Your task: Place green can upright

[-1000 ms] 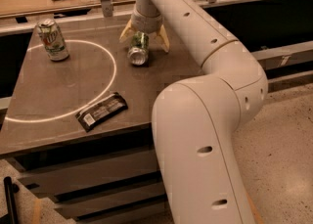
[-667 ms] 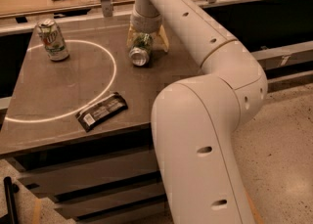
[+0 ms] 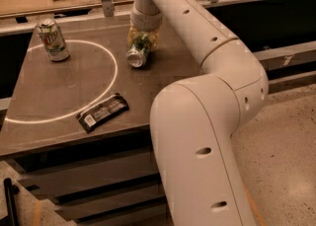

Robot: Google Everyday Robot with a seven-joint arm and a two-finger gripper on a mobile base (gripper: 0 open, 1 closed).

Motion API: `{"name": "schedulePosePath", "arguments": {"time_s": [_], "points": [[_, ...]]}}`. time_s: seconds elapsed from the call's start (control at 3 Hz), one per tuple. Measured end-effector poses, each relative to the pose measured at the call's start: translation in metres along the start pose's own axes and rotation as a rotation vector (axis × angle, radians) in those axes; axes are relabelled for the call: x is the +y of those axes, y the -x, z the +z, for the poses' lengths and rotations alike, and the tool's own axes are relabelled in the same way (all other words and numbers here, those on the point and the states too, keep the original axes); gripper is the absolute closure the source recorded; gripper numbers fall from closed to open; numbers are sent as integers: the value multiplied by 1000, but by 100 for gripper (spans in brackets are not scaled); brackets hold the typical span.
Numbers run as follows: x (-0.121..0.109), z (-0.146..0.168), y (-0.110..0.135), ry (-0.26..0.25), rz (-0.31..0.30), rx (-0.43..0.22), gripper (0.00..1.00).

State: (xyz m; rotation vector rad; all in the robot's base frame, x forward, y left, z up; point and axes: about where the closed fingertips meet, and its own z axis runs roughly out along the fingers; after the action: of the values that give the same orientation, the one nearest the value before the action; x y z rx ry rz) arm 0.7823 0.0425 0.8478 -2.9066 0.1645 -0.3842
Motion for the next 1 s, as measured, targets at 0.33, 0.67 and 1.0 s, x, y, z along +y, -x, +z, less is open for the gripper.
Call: {"name": "schedulePosePath", "arguments": {"time_s": [0.33, 0.67, 1.0], "points": [[-13, -26, 17, -18, -49, -17, 100], [-14, -61, 14, -143, -4, 46, 100], [-13, -96, 15, -296, 41, 112, 100]]}}
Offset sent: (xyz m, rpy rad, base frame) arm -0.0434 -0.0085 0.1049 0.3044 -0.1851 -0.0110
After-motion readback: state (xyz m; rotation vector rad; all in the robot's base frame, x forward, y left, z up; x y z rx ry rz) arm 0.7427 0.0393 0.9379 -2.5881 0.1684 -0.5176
